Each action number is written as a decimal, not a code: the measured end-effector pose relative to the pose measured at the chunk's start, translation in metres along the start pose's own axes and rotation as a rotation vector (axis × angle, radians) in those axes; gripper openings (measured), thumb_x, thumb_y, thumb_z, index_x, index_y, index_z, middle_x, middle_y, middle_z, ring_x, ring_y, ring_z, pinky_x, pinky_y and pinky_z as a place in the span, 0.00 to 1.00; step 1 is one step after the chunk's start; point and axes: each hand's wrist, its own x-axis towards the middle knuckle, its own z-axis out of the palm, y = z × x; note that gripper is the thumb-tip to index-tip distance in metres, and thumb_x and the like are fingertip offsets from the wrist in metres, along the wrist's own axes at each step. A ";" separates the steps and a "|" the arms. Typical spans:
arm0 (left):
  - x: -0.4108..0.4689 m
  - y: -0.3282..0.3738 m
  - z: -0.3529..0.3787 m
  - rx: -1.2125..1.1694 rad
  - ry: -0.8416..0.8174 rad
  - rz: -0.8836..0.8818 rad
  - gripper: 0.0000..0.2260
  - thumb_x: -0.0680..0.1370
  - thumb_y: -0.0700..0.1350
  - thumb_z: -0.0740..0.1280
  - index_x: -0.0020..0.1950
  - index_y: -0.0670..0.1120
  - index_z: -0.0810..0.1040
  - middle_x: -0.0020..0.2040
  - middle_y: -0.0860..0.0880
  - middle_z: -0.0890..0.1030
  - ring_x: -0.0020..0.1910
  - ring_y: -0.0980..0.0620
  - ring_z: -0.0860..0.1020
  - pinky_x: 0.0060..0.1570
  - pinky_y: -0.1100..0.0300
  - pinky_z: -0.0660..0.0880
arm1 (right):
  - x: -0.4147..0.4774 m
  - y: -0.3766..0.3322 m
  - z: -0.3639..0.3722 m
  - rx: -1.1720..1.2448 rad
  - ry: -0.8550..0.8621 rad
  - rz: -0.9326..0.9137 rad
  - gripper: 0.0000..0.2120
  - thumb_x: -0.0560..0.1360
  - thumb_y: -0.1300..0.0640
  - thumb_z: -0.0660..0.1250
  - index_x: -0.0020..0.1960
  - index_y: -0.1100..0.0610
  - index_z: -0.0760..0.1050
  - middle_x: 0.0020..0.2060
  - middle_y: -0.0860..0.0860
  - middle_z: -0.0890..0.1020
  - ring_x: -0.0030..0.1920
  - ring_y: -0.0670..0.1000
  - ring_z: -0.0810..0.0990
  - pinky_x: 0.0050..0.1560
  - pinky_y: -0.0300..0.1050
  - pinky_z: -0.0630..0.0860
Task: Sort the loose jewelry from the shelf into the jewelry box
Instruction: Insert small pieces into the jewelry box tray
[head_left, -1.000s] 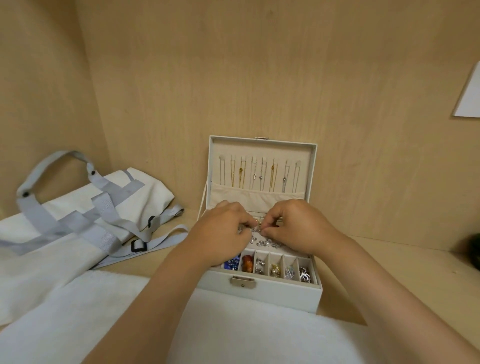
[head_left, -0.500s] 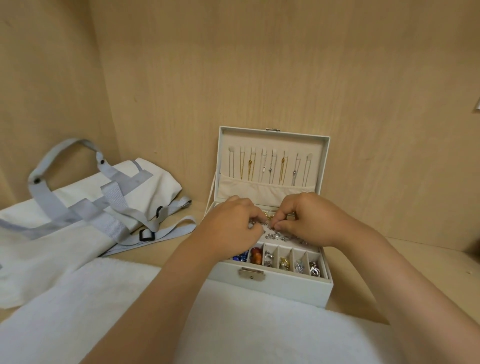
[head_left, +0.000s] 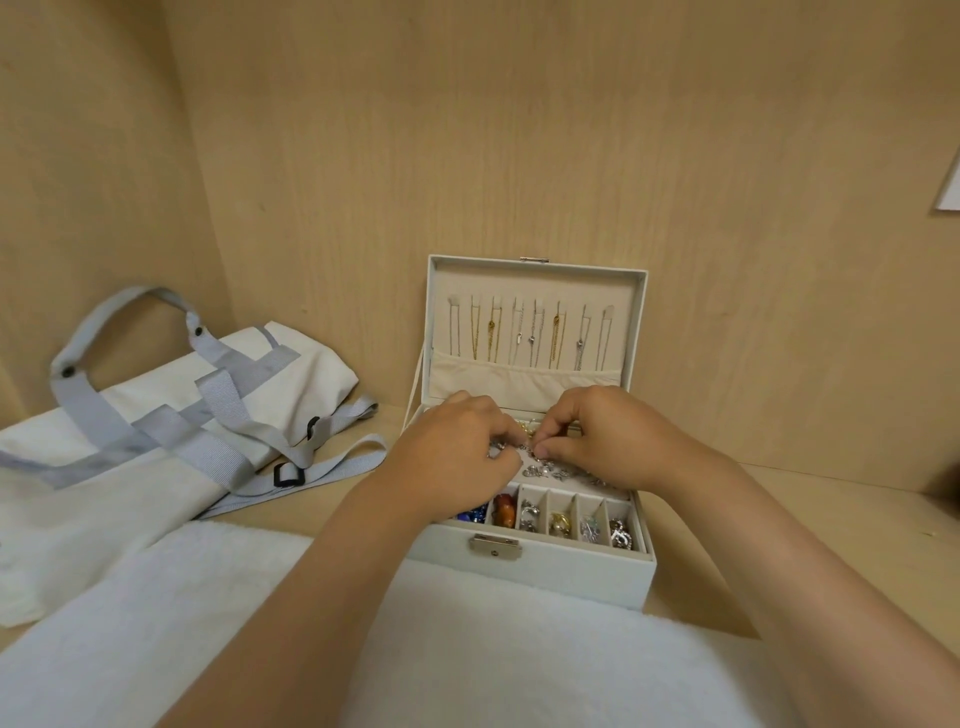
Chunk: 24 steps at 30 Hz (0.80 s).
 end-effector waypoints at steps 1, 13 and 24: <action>0.000 0.001 0.000 0.010 0.001 0.005 0.14 0.78 0.49 0.63 0.61 0.56 0.81 0.57 0.56 0.79 0.60 0.55 0.70 0.61 0.50 0.71 | -0.001 0.000 -0.001 0.022 0.012 0.005 0.01 0.74 0.49 0.74 0.45 0.44 0.84 0.43 0.41 0.83 0.45 0.40 0.79 0.50 0.45 0.78; 0.004 0.070 0.004 -0.178 0.036 0.072 0.11 0.78 0.51 0.64 0.59 0.59 0.80 0.53 0.61 0.78 0.53 0.60 0.73 0.56 0.58 0.72 | -0.067 0.029 -0.048 0.140 0.136 0.023 0.05 0.77 0.57 0.71 0.50 0.52 0.85 0.43 0.43 0.82 0.36 0.30 0.74 0.39 0.24 0.66; 0.030 0.171 0.075 -0.103 -0.165 0.195 0.10 0.79 0.46 0.63 0.56 0.55 0.82 0.53 0.55 0.80 0.47 0.55 0.76 0.52 0.58 0.75 | -0.171 0.103 -0.062 0.037 0.072 0.305 0.07 0.76 0.56 0.70 0.46 0.43 0.82 0.43 0.40 0.84 0.41 0.37 0.78 0.41 0.29 0.70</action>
